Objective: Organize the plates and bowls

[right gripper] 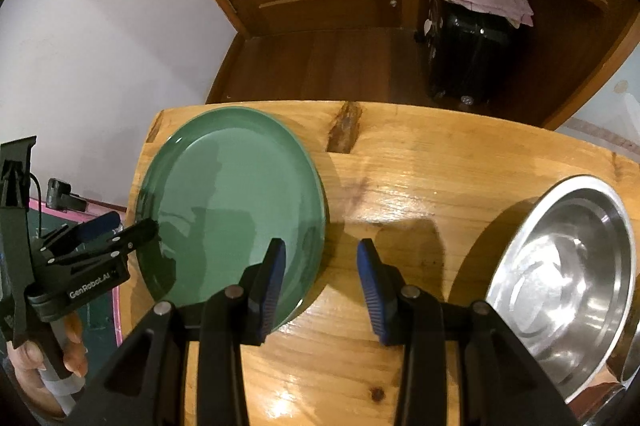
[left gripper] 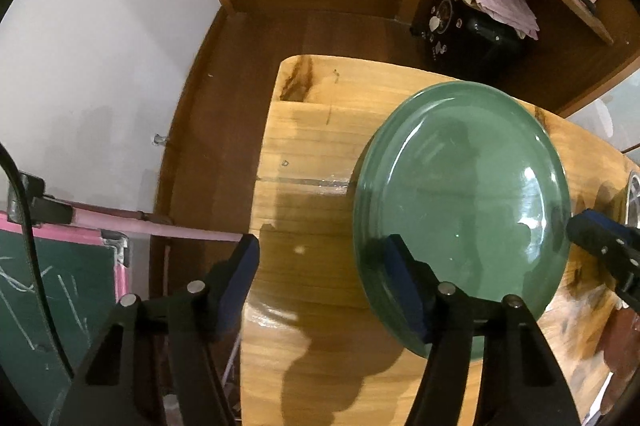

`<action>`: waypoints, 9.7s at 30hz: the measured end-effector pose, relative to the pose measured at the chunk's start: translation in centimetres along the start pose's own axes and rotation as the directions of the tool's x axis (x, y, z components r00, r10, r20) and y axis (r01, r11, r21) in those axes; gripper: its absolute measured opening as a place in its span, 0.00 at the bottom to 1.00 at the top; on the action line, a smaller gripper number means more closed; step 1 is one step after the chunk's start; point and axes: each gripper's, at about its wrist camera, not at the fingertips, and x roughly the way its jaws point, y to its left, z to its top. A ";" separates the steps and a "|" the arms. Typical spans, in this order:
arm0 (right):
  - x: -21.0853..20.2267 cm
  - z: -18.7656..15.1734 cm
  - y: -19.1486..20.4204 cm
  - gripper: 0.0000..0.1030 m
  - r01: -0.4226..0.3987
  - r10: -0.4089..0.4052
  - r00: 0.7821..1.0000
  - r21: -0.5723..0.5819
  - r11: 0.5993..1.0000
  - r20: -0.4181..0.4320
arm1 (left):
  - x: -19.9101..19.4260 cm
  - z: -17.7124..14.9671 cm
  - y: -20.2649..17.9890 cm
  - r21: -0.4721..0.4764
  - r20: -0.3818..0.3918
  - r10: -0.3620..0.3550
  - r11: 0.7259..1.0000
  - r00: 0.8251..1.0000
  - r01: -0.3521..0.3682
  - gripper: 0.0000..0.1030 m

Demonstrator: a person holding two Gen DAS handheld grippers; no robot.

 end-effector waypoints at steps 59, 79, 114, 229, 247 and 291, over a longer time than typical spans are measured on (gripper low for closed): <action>-14.9 -15.0 -0.8 0.08 -0.156 0.153 0.985 0.026 0.987 0.079 | -18.2 -16.5 -4.7 0.086 0.009 -0.182 0.980 0.983 0.180 0.22; -28.6 -29.7 -1.0 0.08 -0.196 0.189 0.964 0.017 0.981 0.187 | -33.3 -32.0 -8.7 0.214 0.106 -0.175 0.965 0.979 0.149 0.20; -17.1 -43.1 -0.9 0.09 -0.091 0.096 0.985 -0.036 0.995 0.143 | -18.0 -46.2 -5.5 0.077 0.113 -0.200 0.978 0.973 0.192 0.23; -30.5 -41.9 -7.1 0.47 0.076 -0.048 0.882 -0.041 0.996 0.469 | -36.1 -39.6 -22.2 0.266 0.497 -0.179 0.963 0.849 0.047 0.99; -31.9 -21.1 -13.6 0.47 0.067 -0.098 0.884 0.082 0.994 0.458 | -30.1 -19.1 -25.6 0.169 0.566 -0.065 0.985 0.822 -0.039 0.99; -7.6 -9.0 -20.4 0.09 -0.075 0.050 0.994 0.283 0.956 0.094 | -1.9 -7.5 -24.6 -0.072 0.143 -0.265 0.958 0.954 0.277 0.13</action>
